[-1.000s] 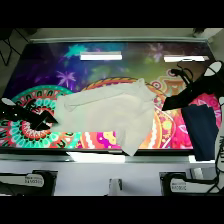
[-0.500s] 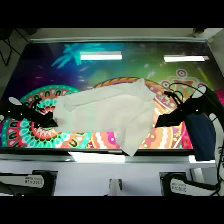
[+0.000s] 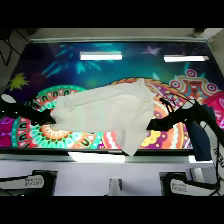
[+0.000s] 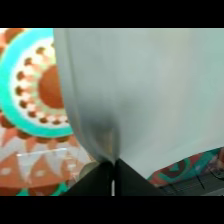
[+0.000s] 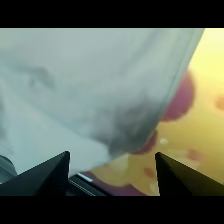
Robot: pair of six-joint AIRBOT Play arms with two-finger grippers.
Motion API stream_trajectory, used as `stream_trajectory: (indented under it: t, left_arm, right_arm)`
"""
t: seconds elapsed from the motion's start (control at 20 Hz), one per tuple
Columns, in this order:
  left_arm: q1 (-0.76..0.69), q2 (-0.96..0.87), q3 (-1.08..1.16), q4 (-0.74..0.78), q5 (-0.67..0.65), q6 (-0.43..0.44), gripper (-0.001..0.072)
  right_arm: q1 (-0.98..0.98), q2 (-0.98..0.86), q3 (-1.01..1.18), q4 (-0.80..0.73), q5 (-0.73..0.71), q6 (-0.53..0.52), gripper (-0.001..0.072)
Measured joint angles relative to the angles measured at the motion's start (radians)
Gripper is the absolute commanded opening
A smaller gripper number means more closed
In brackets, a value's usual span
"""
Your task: Fold the shirts.
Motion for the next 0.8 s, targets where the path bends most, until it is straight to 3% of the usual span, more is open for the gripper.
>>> stream_trajectory:
  t: [0.05,0.1,0.25,0.45,0.8]
  left_arm:
    - [0.0,0.009,0.0,-0.005,-0.003,0.001,0.0031]
    - [0.0,0.019,0.0,-0.012,-0.008,0.001,0.0031]
    - [0.0,0.068,0.009,-0.03,-0.019,0.002,0.003]
    - [0.0,0.218,0.139,-0.072,-0.002,0.001,0.0029]
    - [-0.002,0.608,0.718,-0.249,0.399,-0.004,0.003]
  right_arm:
    - [0.021,-0.006,-0.003,0.011,-0.045,0.008,0.0195]
    - [0.043,-0.013,-0.006,0.009,-0.099,0.013,0.0018]
    - [0.084,-0.01,0.013,0.011,-0.193,0.017,0.0017]
    - [0.098,0.114,0.187,-0.04,-0.201,-0.058,0.0017]
    - [0.103,0.512,0.831,-0.287,-0.309,-0.163,0.0017]
